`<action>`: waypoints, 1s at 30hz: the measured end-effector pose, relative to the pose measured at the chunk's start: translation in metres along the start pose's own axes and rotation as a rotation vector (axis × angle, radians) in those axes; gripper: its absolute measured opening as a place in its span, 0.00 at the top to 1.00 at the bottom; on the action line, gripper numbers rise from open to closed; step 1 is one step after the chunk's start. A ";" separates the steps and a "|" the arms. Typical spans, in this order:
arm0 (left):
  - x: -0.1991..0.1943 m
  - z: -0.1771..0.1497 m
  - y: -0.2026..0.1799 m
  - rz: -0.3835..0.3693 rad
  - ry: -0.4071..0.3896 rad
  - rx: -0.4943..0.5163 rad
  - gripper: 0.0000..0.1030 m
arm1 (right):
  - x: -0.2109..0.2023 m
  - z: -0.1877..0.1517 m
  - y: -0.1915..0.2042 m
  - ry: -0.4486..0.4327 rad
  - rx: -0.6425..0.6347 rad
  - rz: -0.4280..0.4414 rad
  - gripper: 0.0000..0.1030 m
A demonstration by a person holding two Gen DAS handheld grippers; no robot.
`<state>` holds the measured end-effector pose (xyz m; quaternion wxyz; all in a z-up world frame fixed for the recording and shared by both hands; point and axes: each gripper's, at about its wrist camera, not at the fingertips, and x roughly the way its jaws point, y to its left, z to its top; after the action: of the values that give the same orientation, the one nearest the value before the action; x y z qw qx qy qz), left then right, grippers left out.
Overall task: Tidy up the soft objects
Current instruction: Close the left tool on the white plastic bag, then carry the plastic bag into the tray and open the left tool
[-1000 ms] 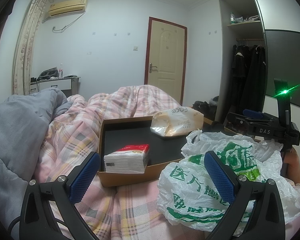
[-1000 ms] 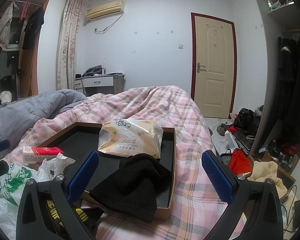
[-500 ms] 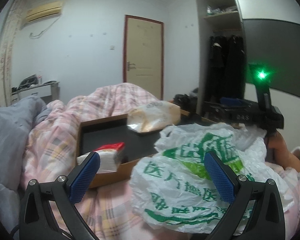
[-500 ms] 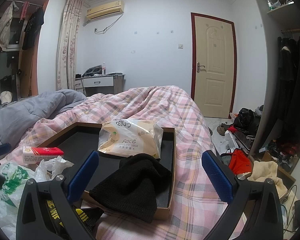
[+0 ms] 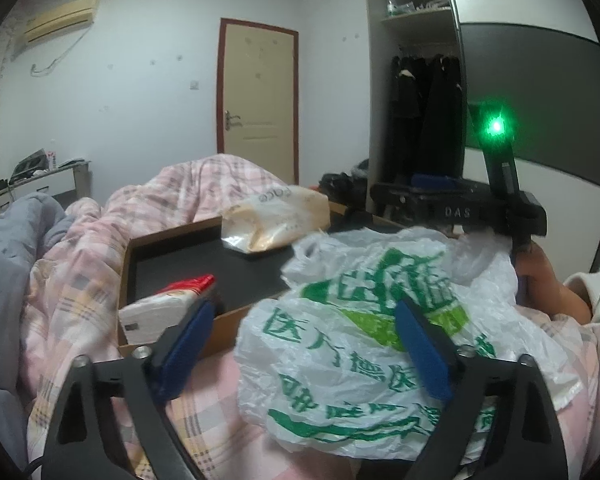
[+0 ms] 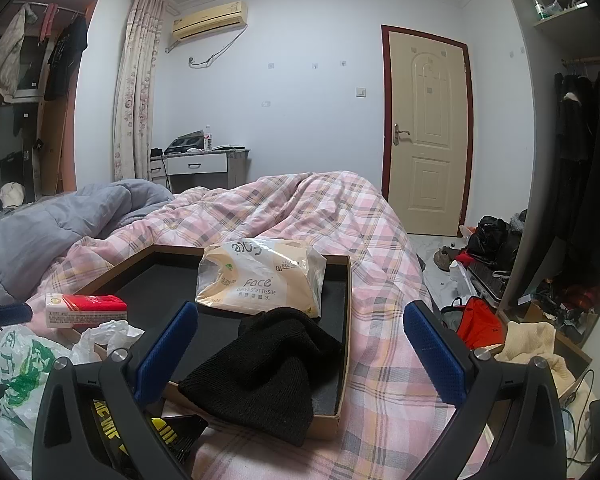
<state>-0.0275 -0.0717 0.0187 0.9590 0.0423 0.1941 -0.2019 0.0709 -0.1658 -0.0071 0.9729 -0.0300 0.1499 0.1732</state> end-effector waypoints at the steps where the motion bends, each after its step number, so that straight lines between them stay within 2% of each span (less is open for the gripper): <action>1: 0.002 0.000 -0.001 -0.007 0.010 0.002 0.30 | 0.000 0.000 0.000 0.000 0.000 0.000 0.01; 5: 0.008 0.000 -0.002 -0.020 0.033 0.010 0.43 | 0.000 0.000 0.000 0.000 0.002 0.000 0.01; 7: 0.008 -0.001 -0.002 -0.019 0.034 0.008 0.60 | 0.000 0.000 0.000 0.000 0.002 0.000 0.01; 10: 0.009 -0.001 0.001 -0.023 0.037 -0.009 0.74 | 0.000 0.000 0.000 0.000 0.003 0.001 0.01; 12: 0.008 -0.001 0.003 -0.026 0.029 -0.019 0.79 | 0.000 0.000 0.000 0.000 0.004 0.001 0.01; 21: 0.001 -0.002 0.008 -0.023 -0.003 -0.052 0.80 | 0.000 0.000 -0.001 -0.001 0.004 0.001 0.01; 30: -0.011 -0.001 0.023 -0.022 -0.052 -0.137 0.85 | 0.000 0.000 -0.001 -0.001 0.008 0.004 0.01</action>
<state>-0.0282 -0.0468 0.0217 0.9621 -0.0308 0.1828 -0.1998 0.0714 -0.1670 -0.0069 0.9727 -0.0258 0.1503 0.1748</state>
